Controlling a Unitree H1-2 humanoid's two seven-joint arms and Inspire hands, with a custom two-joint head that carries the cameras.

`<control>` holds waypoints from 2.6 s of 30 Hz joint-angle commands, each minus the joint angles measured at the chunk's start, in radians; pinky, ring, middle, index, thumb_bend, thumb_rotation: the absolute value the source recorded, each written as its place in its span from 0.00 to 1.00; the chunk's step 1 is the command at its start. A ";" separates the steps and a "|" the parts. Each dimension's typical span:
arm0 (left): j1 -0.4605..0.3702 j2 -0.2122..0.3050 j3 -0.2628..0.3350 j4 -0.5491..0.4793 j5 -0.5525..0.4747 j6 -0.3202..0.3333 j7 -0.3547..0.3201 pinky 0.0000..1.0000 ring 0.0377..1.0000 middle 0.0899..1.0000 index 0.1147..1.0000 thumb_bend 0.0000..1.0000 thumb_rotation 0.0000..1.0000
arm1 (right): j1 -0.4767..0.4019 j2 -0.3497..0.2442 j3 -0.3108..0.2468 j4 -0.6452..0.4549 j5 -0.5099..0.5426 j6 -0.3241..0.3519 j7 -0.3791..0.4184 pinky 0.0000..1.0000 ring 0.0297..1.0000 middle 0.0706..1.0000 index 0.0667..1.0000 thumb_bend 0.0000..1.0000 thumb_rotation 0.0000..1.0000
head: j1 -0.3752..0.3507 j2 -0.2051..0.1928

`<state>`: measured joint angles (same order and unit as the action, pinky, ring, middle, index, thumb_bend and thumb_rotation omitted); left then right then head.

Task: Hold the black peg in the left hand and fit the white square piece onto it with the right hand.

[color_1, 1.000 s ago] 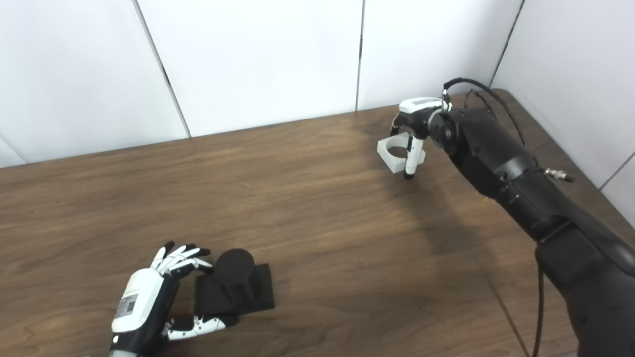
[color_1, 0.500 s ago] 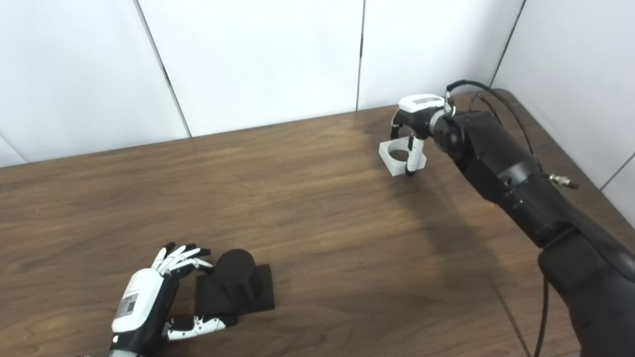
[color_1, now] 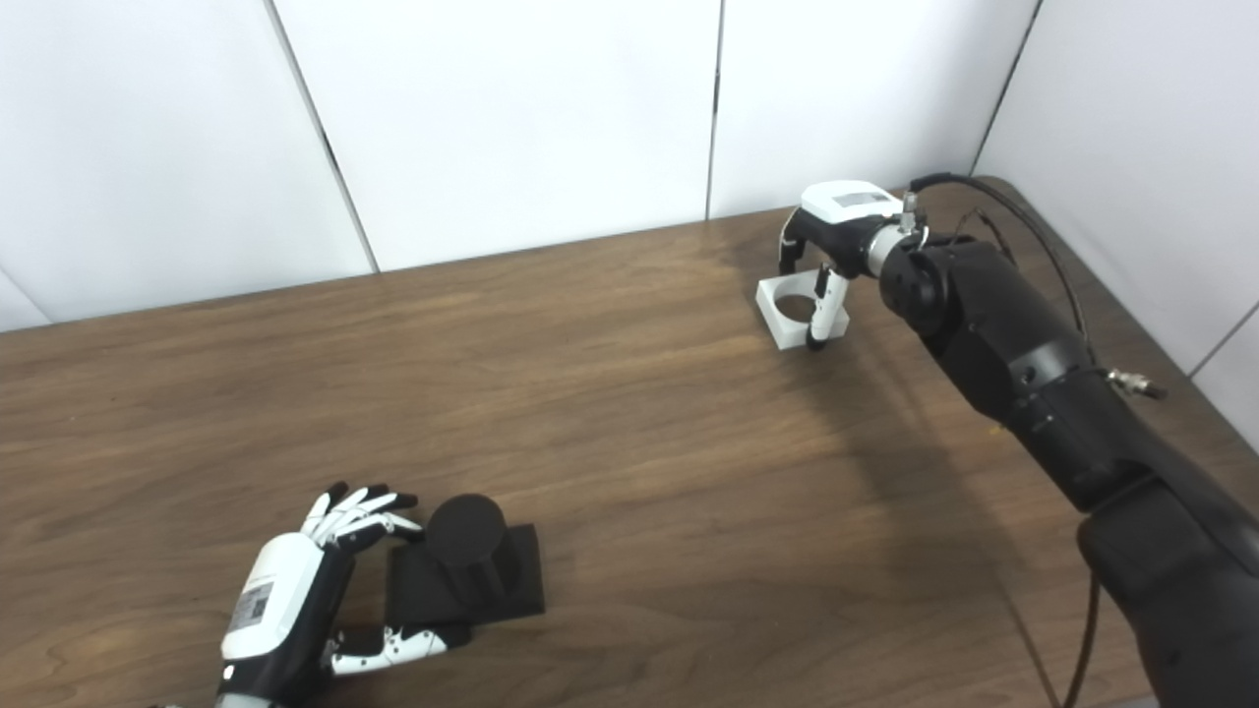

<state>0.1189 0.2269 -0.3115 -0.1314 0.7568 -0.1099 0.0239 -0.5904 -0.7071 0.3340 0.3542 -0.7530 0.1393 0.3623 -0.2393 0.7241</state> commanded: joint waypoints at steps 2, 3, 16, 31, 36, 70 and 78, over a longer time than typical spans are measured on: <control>0.036 0.003 -0.012 0.065 0.010 0.026 -0.013 1.00 0.90 0.80 0.42 0.52 0.05 | -0.039 -0.032 -0.012 -0.014 -0.014 -0.045 -0.039 0.75 0.81 0.70 0.45 0.52 0.13 | 0.001 0.000; 0.035 0.002 -0.013 0.067 0.011 0.027 -0.013 1.00 0.90 0.80 0.42 0.52 0.05 | -0.039 -0.036 -0.011 -0.029 -0.017 -0.047 -0.032 0.75 0.81 0.70 0.45 0.52 0.13 | 0.000 -0.002; 0.017 -0.021 -0.027 0.087 0.029 0.035 -0.003 1.00 0.89 0.80 0.42 0.52 0.05 | -0.007 -0.038 -0.073 -0.550 0.028 0.042 0.223 0.81 0.84 0.74 0.45 0.52 0.13 | 0.021 -0.003; 0.021 -0.078 -0.045 0.036 0.072 0.100 0.003 0.97 0.88 0.79 0.42 0.52 0.05 | 0.054 0.122 0.002 -0.901 0.061 0.034 0.428 0.80 0.82 0.73 0.45 0.52 0.13 | 0.090 0.040; 0.018 -0.089 -0.052 0.026 0.082 0.122 -0.002 0.98 0.88 0.79 0.42 0.52 0.05 | 0.053 0.147 0.019 -0.947 0.080 0.035 0.469 0.79 0.82 0.72 0.44 0.53 0.13 | 0.107 0.052; 0.017 -0.106 -0.080 -0.021 0.082 0.173 -0.016 0.98 0.87 0.78 0.42 0.52 0.05 | 0.065 0.307 0.067 -0.944 0.016 -0.045 0.504 0.89 0.85 0.73 0.45 0.52 0.13 | 0.157 0.108; 0.018 -0.108 -0.082 -0.025 0.071 0.179 -0.020 0.98 0.87 0.78 0.42 0.52 0.05 | 0.069 0.325 0.066 -0.922 -0.001 -0.056 0.503 0.90 0.85 0.73 0.45 0.52 0.13 | 0.163 0.108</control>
<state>0.1201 0.1180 -0.3781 -0.1639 0.8248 0.0472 0.0419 -0.4943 -0.3910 0.4131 -0.5539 -0.7478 0.1006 0.8966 -0.0752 0.8314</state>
